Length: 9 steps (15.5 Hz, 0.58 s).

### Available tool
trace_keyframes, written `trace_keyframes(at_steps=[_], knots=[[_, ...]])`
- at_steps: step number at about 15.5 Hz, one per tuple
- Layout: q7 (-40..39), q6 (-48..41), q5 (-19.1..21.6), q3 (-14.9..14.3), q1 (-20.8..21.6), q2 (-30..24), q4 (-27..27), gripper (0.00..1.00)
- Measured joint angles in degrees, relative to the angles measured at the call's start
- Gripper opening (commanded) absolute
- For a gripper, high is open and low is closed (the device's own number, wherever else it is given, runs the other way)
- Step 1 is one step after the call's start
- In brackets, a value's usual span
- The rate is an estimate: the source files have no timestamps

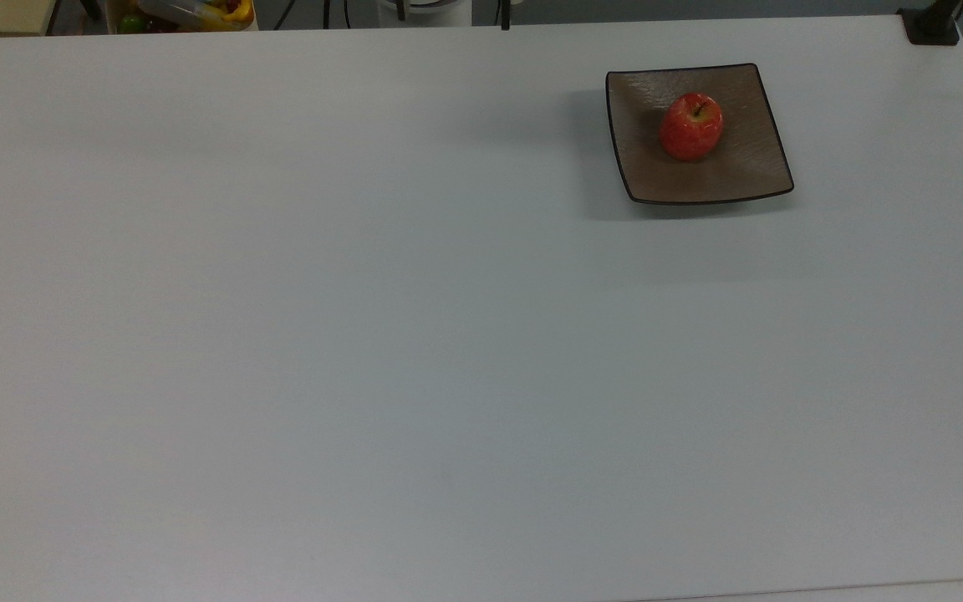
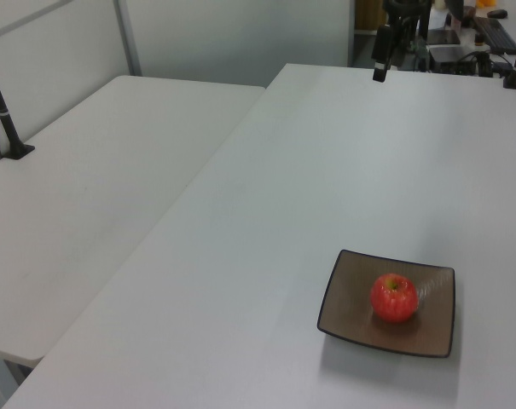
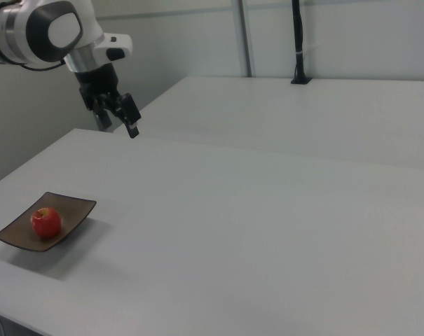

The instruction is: Apples placed on a ceramic plate

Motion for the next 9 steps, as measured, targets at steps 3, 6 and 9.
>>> trace_keyframes(at_steps=[3,6,9], knots=[[-7.61,0.0,0.01,0.0,-0.86,0.44,-0.06,1.0],[-12.1,0.0,1.02,0.0,-1.1,1.05,-0.07,1.0],[-13.06,0.0,1.35,0.01,-1.13,1.25,-0.07,1.0]])
